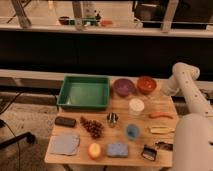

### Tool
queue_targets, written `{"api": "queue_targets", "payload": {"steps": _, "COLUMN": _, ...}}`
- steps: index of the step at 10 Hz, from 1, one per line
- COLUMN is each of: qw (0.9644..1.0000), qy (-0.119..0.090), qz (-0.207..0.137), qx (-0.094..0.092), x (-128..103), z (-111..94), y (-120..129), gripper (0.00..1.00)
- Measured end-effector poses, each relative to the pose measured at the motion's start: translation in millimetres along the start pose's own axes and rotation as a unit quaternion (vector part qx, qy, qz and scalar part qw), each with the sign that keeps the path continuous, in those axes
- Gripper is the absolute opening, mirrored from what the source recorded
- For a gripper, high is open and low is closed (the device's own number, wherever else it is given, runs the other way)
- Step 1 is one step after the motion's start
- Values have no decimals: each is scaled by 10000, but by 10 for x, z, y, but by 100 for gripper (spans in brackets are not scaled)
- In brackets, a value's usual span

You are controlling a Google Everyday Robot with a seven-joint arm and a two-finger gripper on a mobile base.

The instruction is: Place fork in table surface

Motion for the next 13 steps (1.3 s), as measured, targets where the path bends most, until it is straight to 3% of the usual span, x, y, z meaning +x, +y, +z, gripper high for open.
{"api": "queue_targets", "payload": {"steps": 6, "qw": 9992, "qy": -74, "qz": 80, "qx": 391, "x": 17, "z": -407, "y": -61, "gripper": 12}}
{"api": "queue_targets", "payload": {"steps": 11, "qw": 9989, "qy": -141, "qz": 22, "qx": 440, "x": -69, "z": -473, "y": -44, "gripper": 12}}
{"api": "queue_targets", "payload": {"steps": 13, "qw": 9991, "qy": -143, "qz": 20, "qx": 387, "x": -70, "z": -403, "y": -22, "gripper": 12}}
